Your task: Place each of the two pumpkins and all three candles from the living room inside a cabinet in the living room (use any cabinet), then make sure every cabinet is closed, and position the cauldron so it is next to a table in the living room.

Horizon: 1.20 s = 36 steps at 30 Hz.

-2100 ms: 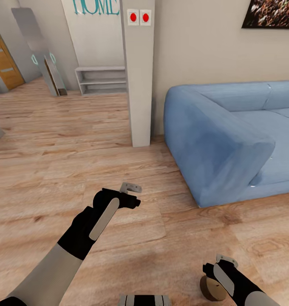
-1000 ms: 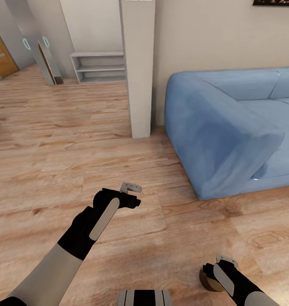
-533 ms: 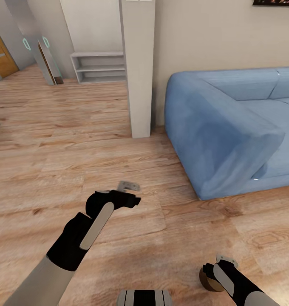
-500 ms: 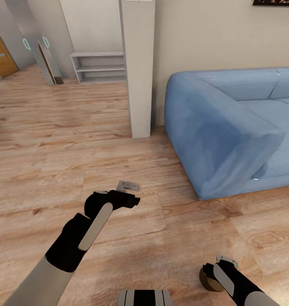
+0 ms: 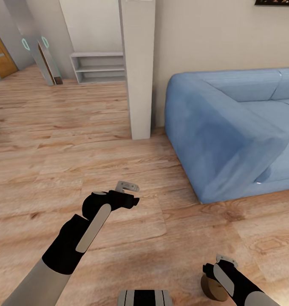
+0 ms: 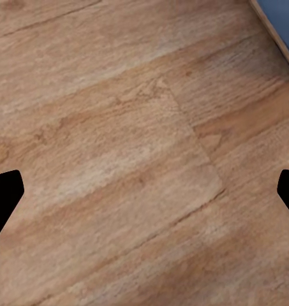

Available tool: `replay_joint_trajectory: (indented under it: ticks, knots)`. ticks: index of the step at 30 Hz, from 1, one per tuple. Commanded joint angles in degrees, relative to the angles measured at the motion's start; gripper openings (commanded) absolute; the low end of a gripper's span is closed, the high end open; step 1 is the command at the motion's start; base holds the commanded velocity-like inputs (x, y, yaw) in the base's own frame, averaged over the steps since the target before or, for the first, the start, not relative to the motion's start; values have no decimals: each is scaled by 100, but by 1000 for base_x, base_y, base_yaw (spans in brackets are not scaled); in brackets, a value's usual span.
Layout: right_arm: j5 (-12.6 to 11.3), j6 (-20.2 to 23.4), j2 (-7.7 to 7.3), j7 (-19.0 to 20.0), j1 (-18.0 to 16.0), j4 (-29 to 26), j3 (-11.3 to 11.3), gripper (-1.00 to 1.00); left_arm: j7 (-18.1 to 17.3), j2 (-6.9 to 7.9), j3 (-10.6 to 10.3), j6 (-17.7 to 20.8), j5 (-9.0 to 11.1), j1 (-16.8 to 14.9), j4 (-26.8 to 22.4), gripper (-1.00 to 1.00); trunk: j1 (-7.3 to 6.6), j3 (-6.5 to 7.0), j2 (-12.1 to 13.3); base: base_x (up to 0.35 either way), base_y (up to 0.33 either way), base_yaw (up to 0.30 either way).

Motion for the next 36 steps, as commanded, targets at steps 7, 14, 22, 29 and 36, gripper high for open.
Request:
replay_joint_trajectory:
  ticks: [7,14,22,29,36]
  knots:
    - [-54,23,-8,-46,-2,-15,48,100,60,4,-14,11,56,-5,-6,100,-1,-4,-2,9,0,0]
    - [-51,24,-8,-46,-1,-10,48,100,63,3,-19,11,50,-5,-6,100,-1,-4,-2,1,0,0]
    - [-55,27,-14,-46,2,-5,48,100,63,2,-20,11,49,-5,-6,100,9,-93,-7,0,0,0]
    - [-57,35,-16,-46,-1,18,48,100,60,2,-20,11,49,-5,-6,100,9,-93,-7,0,0,0]
    - [-57,63,-16,-46,-2,31,48,100,61,2,-25,11,48,-5,-6,100,17,-160,-11,0,0,0]
